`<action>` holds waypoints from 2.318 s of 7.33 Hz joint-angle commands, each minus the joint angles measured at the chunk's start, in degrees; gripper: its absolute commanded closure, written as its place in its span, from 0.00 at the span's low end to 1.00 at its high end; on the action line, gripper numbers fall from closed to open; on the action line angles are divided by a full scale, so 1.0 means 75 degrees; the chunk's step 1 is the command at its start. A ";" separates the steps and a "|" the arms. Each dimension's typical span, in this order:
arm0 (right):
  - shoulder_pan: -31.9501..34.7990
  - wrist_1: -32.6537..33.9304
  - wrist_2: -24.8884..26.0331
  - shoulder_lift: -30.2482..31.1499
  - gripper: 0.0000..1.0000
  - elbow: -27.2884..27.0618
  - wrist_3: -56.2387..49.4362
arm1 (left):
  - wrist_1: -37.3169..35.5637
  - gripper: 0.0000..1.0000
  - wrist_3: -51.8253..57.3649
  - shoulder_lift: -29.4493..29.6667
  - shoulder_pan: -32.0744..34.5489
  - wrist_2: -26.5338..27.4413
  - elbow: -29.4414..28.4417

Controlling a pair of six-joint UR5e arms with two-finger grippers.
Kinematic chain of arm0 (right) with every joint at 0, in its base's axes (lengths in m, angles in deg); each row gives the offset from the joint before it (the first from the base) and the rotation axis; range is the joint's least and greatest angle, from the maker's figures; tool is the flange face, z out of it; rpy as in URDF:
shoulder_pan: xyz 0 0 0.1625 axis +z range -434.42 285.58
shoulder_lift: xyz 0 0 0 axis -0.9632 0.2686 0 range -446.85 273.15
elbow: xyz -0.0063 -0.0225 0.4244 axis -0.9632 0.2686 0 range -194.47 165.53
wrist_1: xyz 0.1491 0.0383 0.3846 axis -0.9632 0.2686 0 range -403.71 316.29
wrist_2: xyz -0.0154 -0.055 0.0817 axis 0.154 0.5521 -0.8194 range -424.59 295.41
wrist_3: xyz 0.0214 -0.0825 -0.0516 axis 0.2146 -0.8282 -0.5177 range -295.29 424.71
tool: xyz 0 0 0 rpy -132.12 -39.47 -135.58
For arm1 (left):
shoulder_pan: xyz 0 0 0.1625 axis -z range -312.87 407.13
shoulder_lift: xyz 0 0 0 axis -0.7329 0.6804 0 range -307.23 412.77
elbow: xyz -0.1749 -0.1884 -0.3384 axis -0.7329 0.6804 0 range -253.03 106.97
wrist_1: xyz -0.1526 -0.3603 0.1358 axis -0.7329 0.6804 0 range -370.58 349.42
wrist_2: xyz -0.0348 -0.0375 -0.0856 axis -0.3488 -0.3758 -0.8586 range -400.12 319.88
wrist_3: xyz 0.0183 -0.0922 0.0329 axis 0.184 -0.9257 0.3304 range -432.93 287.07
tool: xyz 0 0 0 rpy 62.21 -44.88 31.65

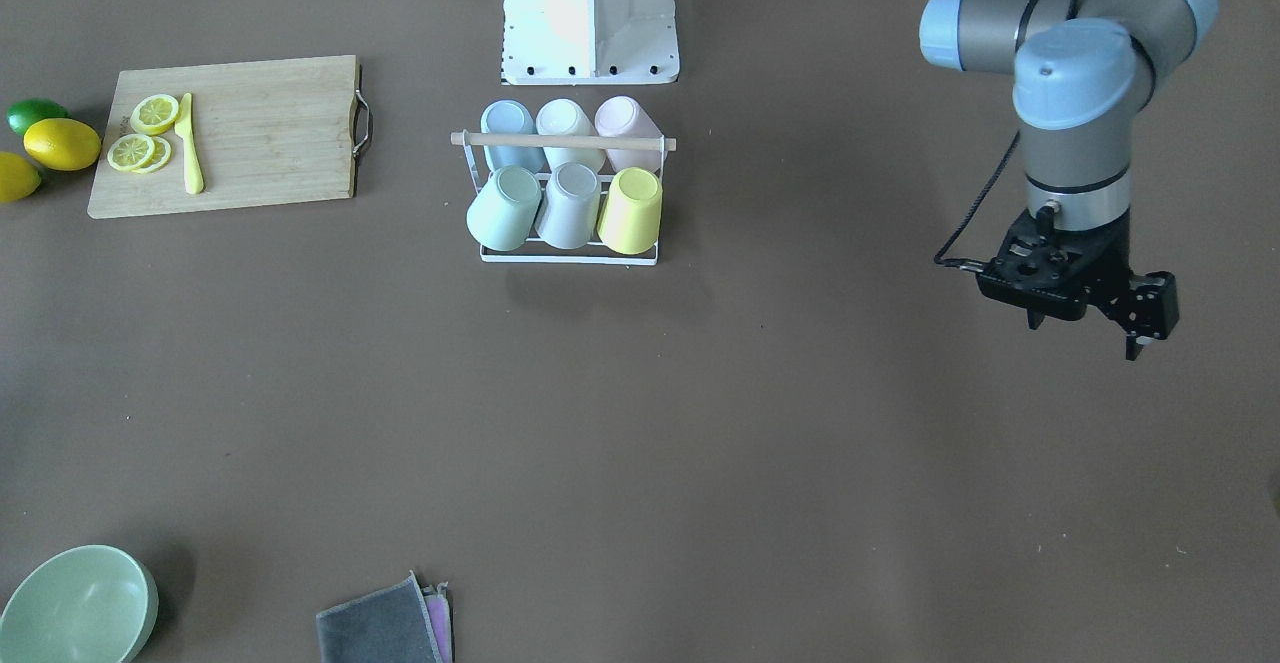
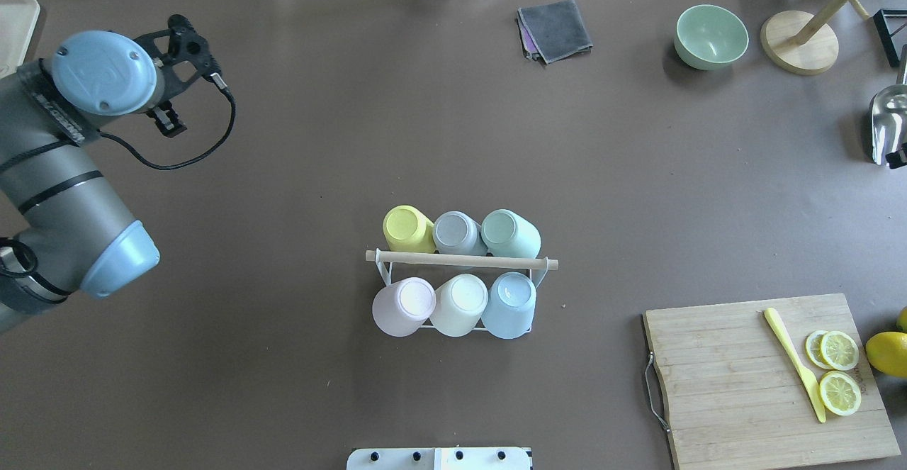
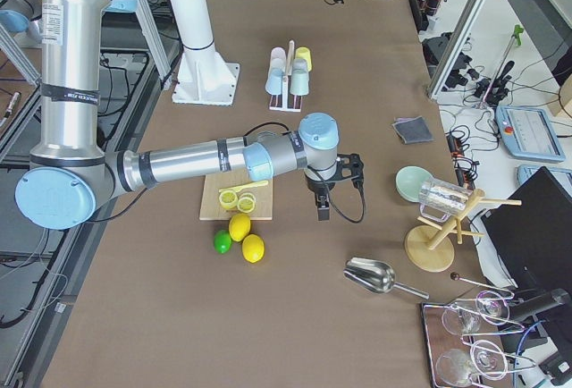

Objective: Place cup on cup holder

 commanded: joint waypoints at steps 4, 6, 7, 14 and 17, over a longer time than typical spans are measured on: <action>0.1144 0.1314 0.0122 -0.0178 0.00 0.1394 -0.1412 | 0.0121 0.02 0.0061 -0.2234 0.3400 -0.4090 -0.0321; 0.1238 0.1302 0.0205 -0.0179 0.00 0.1371 -0.1413 | 0.0121 0.02 0.0073 -0.3043 0.4421 -0.4783 -0.0298; 0.1238 0.1313 0.0205 -0.0167 0.00 0.1359 -0.1402 | 0.0121 0.02 0.0073 -0.3302 0.4798 -0.5135 -0.0298; 0.1238 0.1243 -0.0357 -0.0167 0.00 0.1347 -0.1355 | 0.0847 0.02 0.1110 -0.3410 0.5012 -0.5173 -0.0367; 0.1238 0.1255 -0.0369 -0.0132 0.00 0.1406 -0.1355 | 0.0801 0.02 0.1855 -0.3434 0.5001 -0.5173 -0.0532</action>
